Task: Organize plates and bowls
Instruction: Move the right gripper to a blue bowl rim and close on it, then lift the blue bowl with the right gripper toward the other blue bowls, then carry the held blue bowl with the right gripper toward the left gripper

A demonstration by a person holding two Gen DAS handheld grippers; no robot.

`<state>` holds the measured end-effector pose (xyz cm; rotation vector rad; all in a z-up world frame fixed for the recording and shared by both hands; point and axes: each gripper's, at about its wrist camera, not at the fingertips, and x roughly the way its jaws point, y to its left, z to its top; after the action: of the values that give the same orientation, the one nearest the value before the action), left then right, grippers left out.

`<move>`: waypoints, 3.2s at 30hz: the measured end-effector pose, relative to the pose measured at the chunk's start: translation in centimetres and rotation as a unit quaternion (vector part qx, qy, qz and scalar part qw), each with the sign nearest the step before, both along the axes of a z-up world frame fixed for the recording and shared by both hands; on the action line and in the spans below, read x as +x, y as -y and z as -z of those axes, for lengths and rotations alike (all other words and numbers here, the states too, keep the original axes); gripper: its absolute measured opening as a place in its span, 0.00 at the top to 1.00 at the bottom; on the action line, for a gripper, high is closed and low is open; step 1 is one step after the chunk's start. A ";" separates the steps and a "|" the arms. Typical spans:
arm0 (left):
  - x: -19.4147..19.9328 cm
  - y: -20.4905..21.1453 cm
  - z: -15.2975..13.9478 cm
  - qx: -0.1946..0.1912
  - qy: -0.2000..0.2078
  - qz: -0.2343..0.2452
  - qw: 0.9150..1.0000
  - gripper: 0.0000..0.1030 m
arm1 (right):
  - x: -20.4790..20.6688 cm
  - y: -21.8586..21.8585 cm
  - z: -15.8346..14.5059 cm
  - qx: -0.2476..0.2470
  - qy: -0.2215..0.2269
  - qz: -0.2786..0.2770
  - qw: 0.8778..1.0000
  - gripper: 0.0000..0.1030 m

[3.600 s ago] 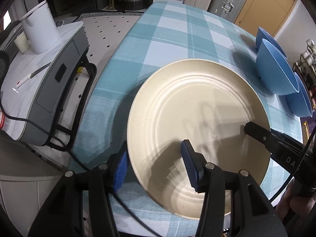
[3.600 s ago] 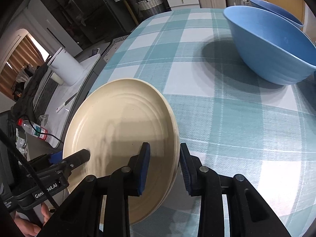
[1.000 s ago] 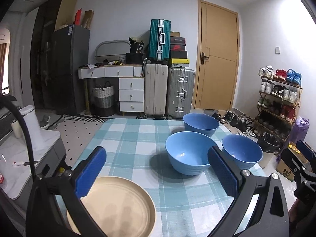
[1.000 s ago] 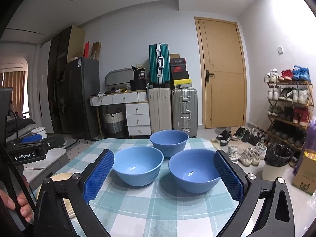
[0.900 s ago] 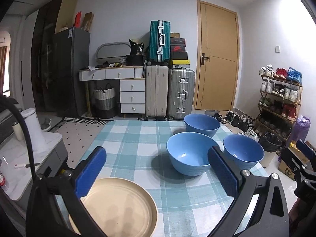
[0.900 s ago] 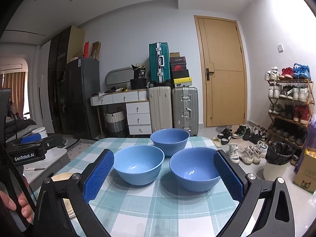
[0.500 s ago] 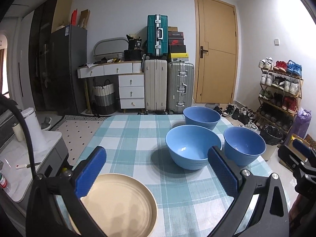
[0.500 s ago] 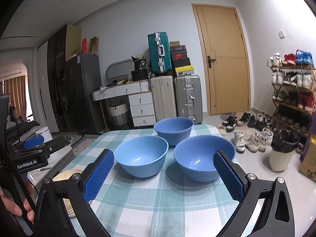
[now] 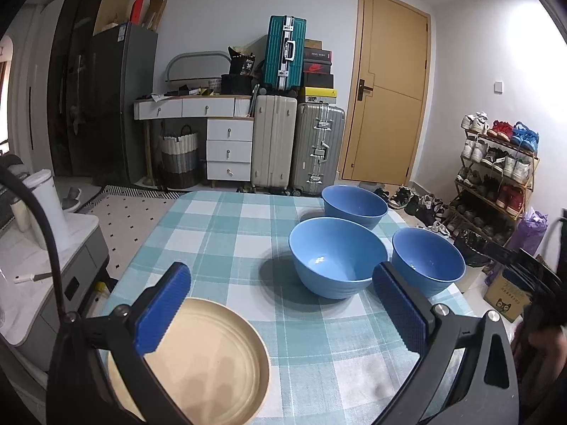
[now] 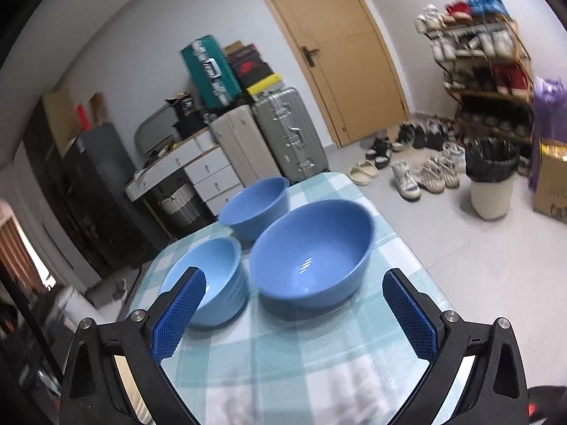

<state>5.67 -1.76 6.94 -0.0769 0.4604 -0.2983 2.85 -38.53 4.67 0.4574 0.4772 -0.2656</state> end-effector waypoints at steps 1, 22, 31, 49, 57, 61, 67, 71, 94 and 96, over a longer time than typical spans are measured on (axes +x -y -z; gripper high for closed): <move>0.0 -0.1 0.1 -0.007 -0.003 0.005 1.000 0.00 | 1.0 1.4 0.3 0.002 -0.017 0.010 1.000 0.01; 0.1 0.7 0.4 -0.013 -0.016 0.033 0.999 0.00 | 12.2 10.3 7.9 0.184 -0.191 0.005 0.964 0.31; 0.4 1.2 0.8 -0.004 -0.024 0.036 0.999 0.00 | 13.5 10.2 9.2 0.204 -0.203 0.009 0.958 0.71; 0.8 0.9 0.9 -0.010 -0.031 0.038 0.999 0.00 | 12.2 9.2 8.6 0.175 -0.232 0.004 0.957 0.90; 0.5 0.8 1.0 -0.015 -0.033 0.040 0.999 0.00 | 10.1 7.5 9.1 0.182 -0.241 -0.027 0.953 0.90; 0.3 1.4 1.2 0.000 -0.029 0.039 0.999 0.00 | 8.9 6.4 9.3 0.183 -0.245 -0.041 0.951 0.90; -0.6 2.3 1.2 0.018 -0.012 0.041 0.999 0.00 | 7.0 4.4 9.4 0.181 -0.256 -0.062 0.948 0.90; -1.0 3.0 1.3 0.038 -0.002 0.045 0.998 0.00 | 5.6 3.1 9.5 0.185 -0.260 -0.078 0.944 0.90; -2.4 3.8 0.8 0.062 0.022 0.057 0.996 0.00 | 3.3 -3.3 9.7 0.166 -0.307 -0.118 0.930 0.90; -2.4 3.9 0.9 0.063 0.021 0.057 0.996 0.00 | 3.3 -3.3 9.7 0.163 -0.306 -0.116 0.931 0.90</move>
<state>3.29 -5.62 6.06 0.0780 0.4416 -0.3818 6.11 -35.20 -5.08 0.6360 1.1921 -0.0935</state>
